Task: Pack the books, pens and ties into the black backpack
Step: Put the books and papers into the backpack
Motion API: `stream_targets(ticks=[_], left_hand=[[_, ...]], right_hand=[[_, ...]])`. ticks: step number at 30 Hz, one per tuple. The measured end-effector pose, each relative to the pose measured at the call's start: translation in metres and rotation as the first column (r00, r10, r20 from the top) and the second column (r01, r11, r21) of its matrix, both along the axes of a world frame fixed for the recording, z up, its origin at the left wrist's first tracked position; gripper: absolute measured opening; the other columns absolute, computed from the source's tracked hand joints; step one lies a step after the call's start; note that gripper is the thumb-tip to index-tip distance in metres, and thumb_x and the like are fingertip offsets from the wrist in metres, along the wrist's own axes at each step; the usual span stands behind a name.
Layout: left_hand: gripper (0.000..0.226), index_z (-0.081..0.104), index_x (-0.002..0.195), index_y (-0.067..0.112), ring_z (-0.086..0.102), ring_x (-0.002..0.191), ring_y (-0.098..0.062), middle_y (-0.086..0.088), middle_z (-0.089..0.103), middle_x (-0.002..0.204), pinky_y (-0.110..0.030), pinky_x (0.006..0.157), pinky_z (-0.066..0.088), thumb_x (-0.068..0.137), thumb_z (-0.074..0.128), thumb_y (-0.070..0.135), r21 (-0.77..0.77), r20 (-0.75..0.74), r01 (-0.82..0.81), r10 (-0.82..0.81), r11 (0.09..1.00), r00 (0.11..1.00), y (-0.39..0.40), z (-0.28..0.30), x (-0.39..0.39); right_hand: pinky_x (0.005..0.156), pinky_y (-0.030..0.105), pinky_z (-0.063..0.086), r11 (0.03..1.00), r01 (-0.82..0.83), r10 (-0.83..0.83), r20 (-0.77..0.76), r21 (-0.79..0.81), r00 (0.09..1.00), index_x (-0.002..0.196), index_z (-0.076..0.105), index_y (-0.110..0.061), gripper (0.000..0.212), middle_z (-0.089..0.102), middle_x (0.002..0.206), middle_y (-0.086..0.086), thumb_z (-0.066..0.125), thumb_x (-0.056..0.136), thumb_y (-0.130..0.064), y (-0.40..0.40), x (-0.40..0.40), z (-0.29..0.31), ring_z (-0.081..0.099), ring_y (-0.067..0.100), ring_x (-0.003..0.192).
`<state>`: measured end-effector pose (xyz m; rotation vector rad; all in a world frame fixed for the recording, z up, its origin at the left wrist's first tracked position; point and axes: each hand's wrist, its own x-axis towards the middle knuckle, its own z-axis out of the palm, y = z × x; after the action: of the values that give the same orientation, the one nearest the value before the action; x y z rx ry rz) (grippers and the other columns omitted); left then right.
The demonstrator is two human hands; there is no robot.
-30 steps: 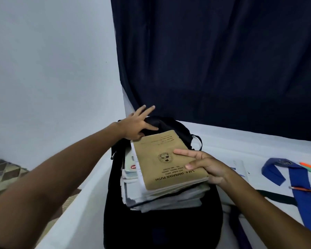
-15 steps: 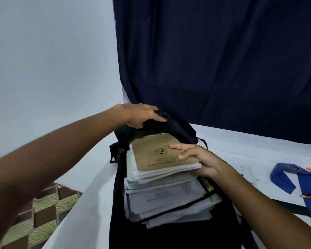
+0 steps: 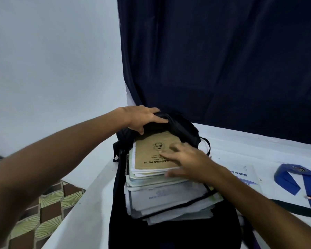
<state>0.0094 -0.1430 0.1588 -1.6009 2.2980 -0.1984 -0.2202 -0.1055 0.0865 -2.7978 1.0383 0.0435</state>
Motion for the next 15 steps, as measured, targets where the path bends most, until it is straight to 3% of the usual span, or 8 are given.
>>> stream_targets(ticks=[2,3,7,11,15], left_hand=[[0.098,0.013,0.150,0.048,0.039,0.134,-0.031,-0.002,0.008,0.162,-0.040,0.105,0.041,0.082,0.074,0.014,0.010,-0.002,-0.004,0.004,1.000,1.000,0.000,0.000,0.000],[0.099,0.012,0.150,0.049,0.037,0.135,-0.031,-0.002,0.007,0.162,-0.040,0.106,0.041,0.082,0.075,0.014,0.018,-0.002,-0.006,0.006,1.000,1.000,0.000,0.000,0.000],[0.100,0.013,0.151,0.047,0.031,0.140,-0.030,-0.003,0.007,0.162,-0.039,0.108,0.035,0.081,0.076,0.013,0.041,-0.003,0.000,0.000,0.999,1.000,0.003,0.004,0.000],[0.101,0.014,0.151,0.046,0.027,0.142,-0.030,-0.004,0.008,0.162,-0.037,0.108,0.032,0.080,0.077,0.013,0.049,0.013,0.001,-0.001,0.999,1.000,0.002,0.006,-0.001],[0.100,0.014,0.152,0.044,0.032,0.138,-0.029,-0.004,0.012,0.161,-0.036,0.106,0.034,0.080,0.077,0.015,0.033,-0.012,0.023,-0.023,0.999,1.000,0.000,-0.001,-0.001]], right_hand=[[0.111,0.039,0.026,0.995,-0.058,0.049,-0.104,-0.083,0.993,0.148,0.021,-0.044,0.090,0.023,0.157,0.005,0.005,0.071,-0.086,-0.004,0.005,-0.024,0.021,0.027,0.142],[0.112,0.038,0.024,0.992,-0.062,0.049,-0.112,-0.110,0.992,0.149,0.019,-0.044,0.094,0.021,0.158,0.005,-0.003,0.067,-0.086,-0.009,0.007,-0.030,0.018,0.028,0.143],[0.112,0.037,0.023,0.997,-0.034,0.030,-0.061,-0.069,0.998,0.147,0.024,-0.044,0.060,0.018,0.159,0.003,0.040,0.092,-0.061,-0.026,0.016,-0.024,0.012,0.024,0.146],[0.112,0.038,0.024,0.999,-0.016,0.016,-0.003,-0.035,1.000,0.147,0.029,-0.041,0.057,0.021,0.159,0.001,0.046,0.093,-0.055,-0.038,0.022,-0.021,0.011,0.024,0.147],[0.110,0.037,0.026,0.995,-0.021,0.025,0.037,-0.096,0.999,0.146,0.034,-0.039,0.056,0.029,0.155,0.001,0.046,0.093,-0.055,-0.042,0.026,-0.030,0.017,0.026,0.144]])
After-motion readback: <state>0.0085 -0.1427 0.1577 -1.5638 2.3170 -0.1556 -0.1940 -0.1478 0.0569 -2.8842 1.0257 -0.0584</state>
